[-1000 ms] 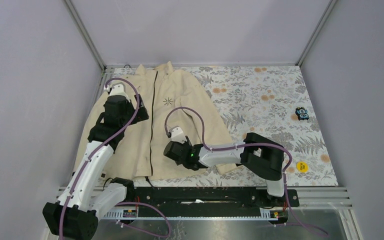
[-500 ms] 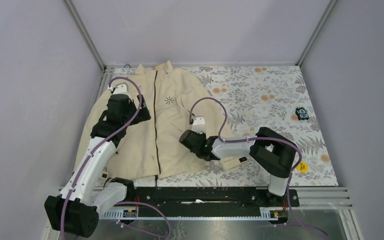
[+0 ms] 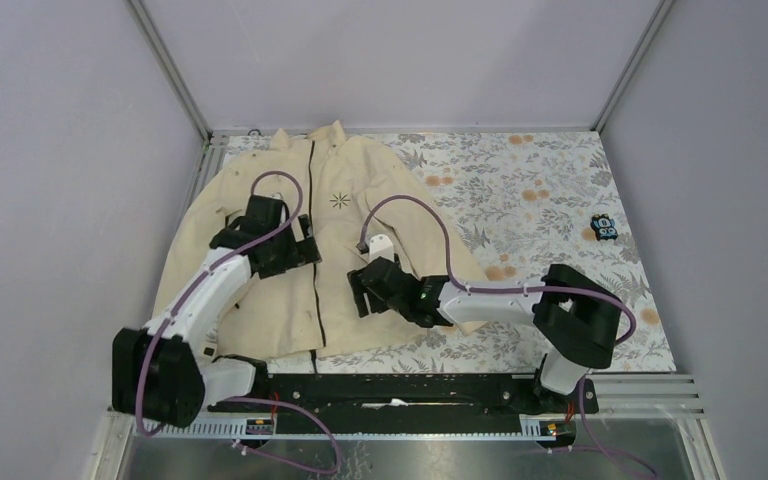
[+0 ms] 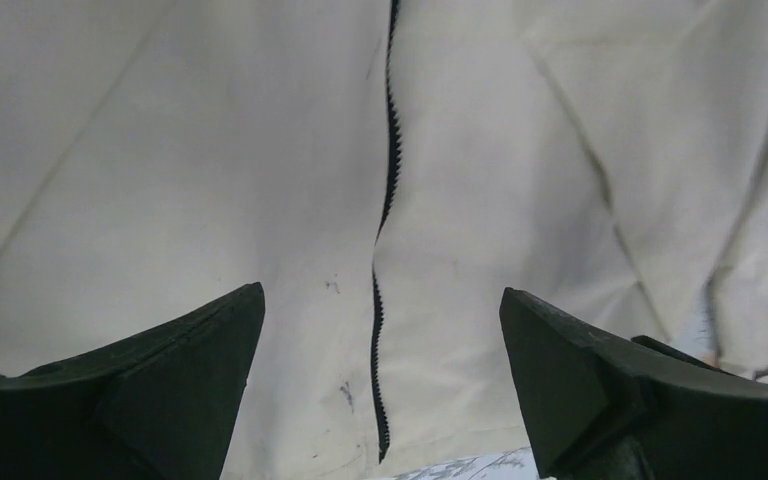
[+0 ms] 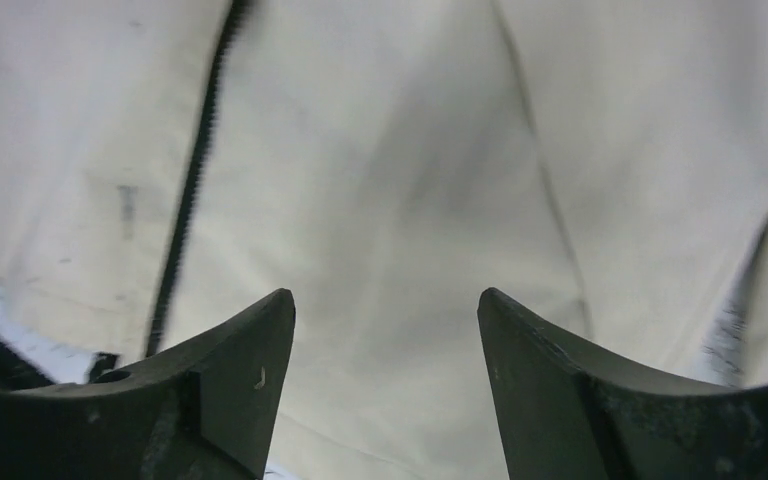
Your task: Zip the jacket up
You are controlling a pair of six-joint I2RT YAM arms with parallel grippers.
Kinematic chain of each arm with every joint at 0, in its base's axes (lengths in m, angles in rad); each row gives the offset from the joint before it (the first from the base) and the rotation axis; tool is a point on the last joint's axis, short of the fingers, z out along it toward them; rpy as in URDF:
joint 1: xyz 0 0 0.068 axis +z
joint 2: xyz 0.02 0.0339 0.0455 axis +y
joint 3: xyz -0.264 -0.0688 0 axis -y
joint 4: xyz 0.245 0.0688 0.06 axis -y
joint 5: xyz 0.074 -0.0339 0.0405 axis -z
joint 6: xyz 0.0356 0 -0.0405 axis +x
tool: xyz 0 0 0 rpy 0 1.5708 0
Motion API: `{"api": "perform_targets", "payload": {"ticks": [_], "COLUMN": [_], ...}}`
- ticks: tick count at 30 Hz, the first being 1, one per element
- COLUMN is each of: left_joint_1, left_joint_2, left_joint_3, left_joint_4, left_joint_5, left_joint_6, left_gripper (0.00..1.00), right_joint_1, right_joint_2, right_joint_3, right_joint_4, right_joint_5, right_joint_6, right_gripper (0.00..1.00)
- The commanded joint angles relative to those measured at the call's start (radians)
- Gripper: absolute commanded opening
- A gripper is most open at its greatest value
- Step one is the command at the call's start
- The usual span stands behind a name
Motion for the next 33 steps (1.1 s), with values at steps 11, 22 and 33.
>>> {"api": "perform_targets", "payload": {"ticks": [11, 22, 33], "left_joint_1": [-0.048, -0.050, -0.048], "left_joint_2": [0.273, 0.268, 0.258], "left_joint_3": [0.040, 0.065, 0.081], "left_joint_4": [-0.152, -0.220, -0.216], "left_joint_5": [-0.135, -0.234, -0.270], "left_joint_6": [-0.074, -0.102, -0.086], "left_gripper": [0.95, 0.70, 0.65], "right_joint_1": [0.165, 0.168, 0.119], "right_joint_2": [0.187, 0.266, 0.199], "right_joint_3": [0.194, 0.187, 0.118], "right_joint_4": [0.043, -0.058, -0.061], "right_joint_5": [0.129, 0.370, 0.422], "right_joint_6": [-0.038, 0.050, 0.112], "right_gripper": [0.78, 0.80, 0.78]}}
